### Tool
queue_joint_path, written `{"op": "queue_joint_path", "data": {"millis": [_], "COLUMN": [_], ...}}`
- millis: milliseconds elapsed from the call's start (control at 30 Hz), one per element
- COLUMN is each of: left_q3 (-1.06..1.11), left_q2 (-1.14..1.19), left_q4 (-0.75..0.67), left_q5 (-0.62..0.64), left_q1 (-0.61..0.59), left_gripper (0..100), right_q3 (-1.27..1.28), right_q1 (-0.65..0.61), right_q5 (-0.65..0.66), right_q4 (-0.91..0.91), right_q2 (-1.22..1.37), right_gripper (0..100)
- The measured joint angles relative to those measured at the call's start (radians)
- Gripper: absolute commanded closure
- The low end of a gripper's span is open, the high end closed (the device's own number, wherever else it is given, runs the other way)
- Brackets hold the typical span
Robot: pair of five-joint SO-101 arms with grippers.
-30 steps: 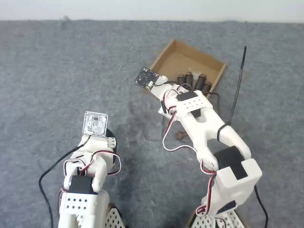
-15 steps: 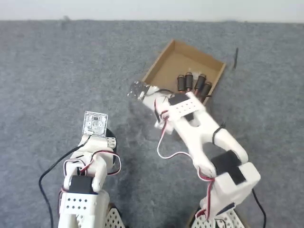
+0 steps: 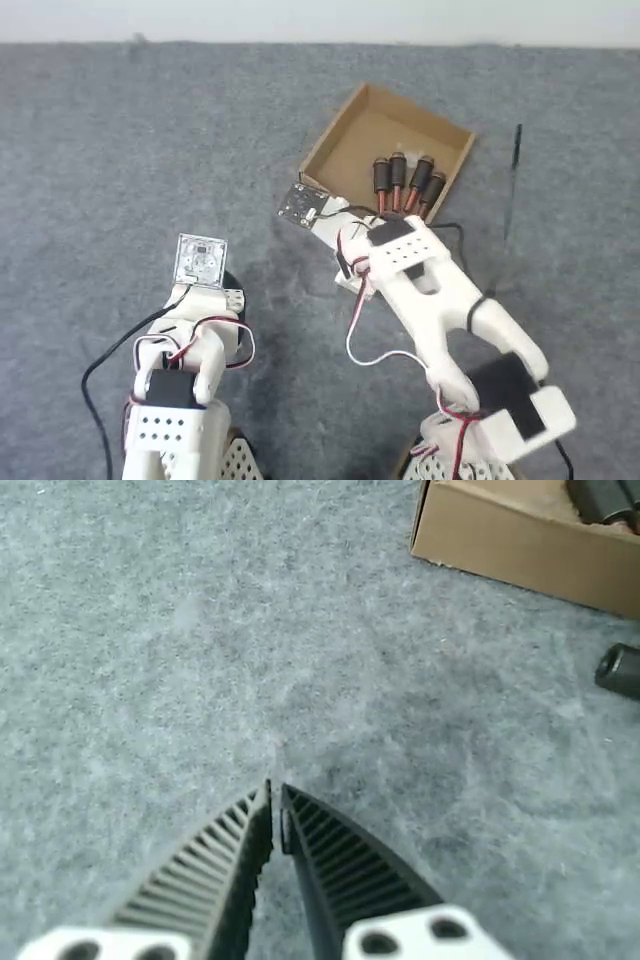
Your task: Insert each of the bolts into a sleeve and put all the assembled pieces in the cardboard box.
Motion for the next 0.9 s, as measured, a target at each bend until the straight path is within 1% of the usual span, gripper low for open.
{"op": "queue_joint_path", "data": {"millis": [133, 233, 300, 467, 600, 800, 900], "left_q3": [0.0, 0.0, 0.0, 0.0, 0.0, 0.0, 0.0], "left_q2": [0.0, 0.0, 0.0, 0.0, 0.0, 0.0, 0.0], "left_q4": [0.0, 0.0, 0.0, 0.0, 0.0, 0.0, 0.0], "left_q5": [0.0, 0.0, 0.0, 0.0, 0.0, 0.0, 0.0], "left_q1": [0.0, 0.0, 0.0, 0.0, 0.0, 0.0, 0.0], "left_gripper": [99, 99, 99, 99, 99, 99, 99], "right_q3": [0.031, 0.031, 0.029, -0.011, -0.068, -0.175, -0.236], "right_q1": [0.0, 0.031, 0.048, 0.075, 0.072, 0.072, 0.072], "right_q5": [-0.009, -0.049, -0.06, -0.061, -0.025, -0.018, -0.017], "right_q4": [-0.044, -0.08, -0.084, -0.091, -0.066, -0.038, 0.002], "right_q2": [-0.043, -0.043, -0.038, 0.052, 0.141, 0.273, 0.318], "right_gripper": [87.9, 84.2, 83.9, 83.9, 83.9, 84.2, 89.3]}}
